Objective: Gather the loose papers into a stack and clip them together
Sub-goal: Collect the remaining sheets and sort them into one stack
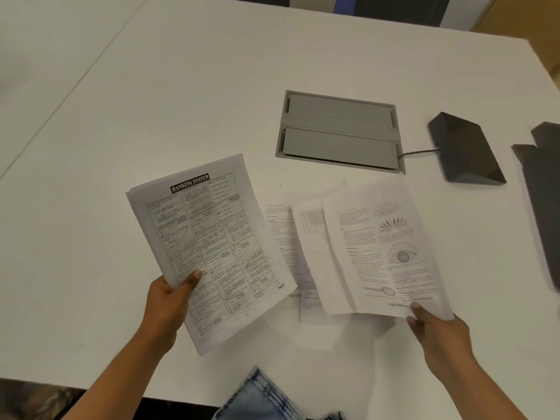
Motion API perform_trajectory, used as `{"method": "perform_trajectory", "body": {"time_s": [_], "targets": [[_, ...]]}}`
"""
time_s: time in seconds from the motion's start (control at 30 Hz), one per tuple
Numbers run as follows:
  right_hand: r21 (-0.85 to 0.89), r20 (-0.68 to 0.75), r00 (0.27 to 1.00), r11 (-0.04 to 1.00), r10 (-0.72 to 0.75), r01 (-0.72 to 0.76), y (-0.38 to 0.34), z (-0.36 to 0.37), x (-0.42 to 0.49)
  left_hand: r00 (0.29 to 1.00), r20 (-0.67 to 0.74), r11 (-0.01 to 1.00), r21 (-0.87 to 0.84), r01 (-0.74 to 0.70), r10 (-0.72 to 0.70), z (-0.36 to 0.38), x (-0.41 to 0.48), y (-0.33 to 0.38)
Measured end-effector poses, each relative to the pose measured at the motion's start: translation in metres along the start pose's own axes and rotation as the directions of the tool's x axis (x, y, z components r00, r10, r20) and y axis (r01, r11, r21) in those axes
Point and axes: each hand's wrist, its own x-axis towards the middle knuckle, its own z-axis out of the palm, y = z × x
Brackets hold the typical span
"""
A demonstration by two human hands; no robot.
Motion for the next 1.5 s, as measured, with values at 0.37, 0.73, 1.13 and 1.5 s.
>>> {"method": "perform_trajectory", "body": {"time_s": [0.37,0.73,1.13,1.5], "targets": [[0.109,0.209,0.976,0.994,-0.054,0.031,0.022,0.035,-0.052,0.991,0.126,0.997,-0.06,0.055,-0.047,0.045,-0.009,0.004],[0.001,0.416,0.909,1.0,0.017,-0.019,0.033,0.061,-0.071,0.941,0.338,0.985,-0.163,0.061,-0.003,0.076,-0.036,0.02],[-0.039,0.428,0.881,0.97,-0.201,0.24,0.033,0.07,-0.076,0.956,0.291,0.996,-0.089,-0.001,0.027,0.082,-0.03,0.042],[-0.153,0.666,0.742,0.957,-0.084,0.246,-0.026,0.064,-0.051,0.957,0.269,0.99,-0.119,-0.082,0.112,0.081,-0.029,0.05]]}}
